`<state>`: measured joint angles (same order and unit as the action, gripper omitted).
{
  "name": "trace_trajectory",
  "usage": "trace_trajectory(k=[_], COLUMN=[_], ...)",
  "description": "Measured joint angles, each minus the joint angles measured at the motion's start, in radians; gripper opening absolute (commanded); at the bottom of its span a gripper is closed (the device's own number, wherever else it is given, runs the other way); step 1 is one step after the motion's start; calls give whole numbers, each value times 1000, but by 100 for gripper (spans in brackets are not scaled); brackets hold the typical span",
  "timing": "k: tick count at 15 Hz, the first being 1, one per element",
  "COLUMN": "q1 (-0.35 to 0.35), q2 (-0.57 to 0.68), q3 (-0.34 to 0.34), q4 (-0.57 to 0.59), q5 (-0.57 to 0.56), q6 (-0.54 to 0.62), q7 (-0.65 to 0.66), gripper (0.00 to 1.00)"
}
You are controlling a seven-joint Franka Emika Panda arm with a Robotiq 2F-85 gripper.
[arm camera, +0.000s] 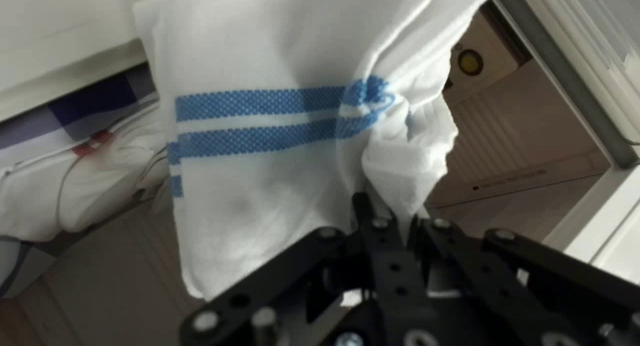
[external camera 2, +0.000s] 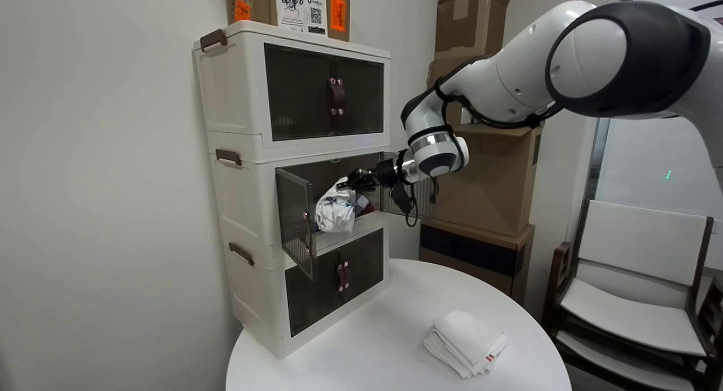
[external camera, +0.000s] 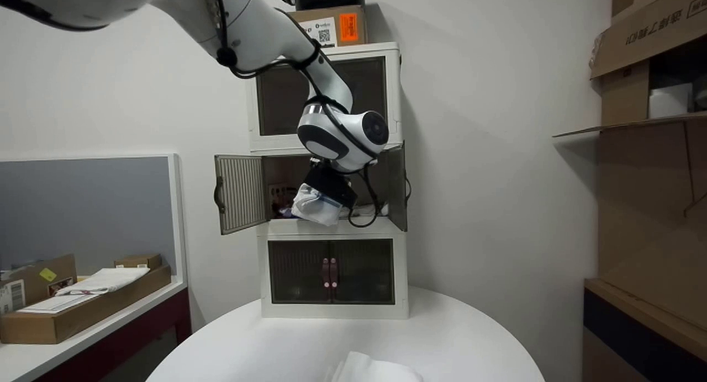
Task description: Put the white and blue towel inside the open cabinet
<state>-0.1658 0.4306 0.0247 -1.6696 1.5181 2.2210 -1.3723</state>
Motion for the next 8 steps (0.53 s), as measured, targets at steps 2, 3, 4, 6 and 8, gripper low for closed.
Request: trace_trajectory(k=[2,3,4,6,8], q1=[1,3,6,18,33], q2=[33,49,63,94,128], q3=[-1,-1,-1,-1,0], q4=[26,39,52,82,116], q5=[12,16,20,25,26], q6=[0,0,1,3,4], q7=[-6,-7,-8,-8,-7], gripper=[2,2,2,2,2])
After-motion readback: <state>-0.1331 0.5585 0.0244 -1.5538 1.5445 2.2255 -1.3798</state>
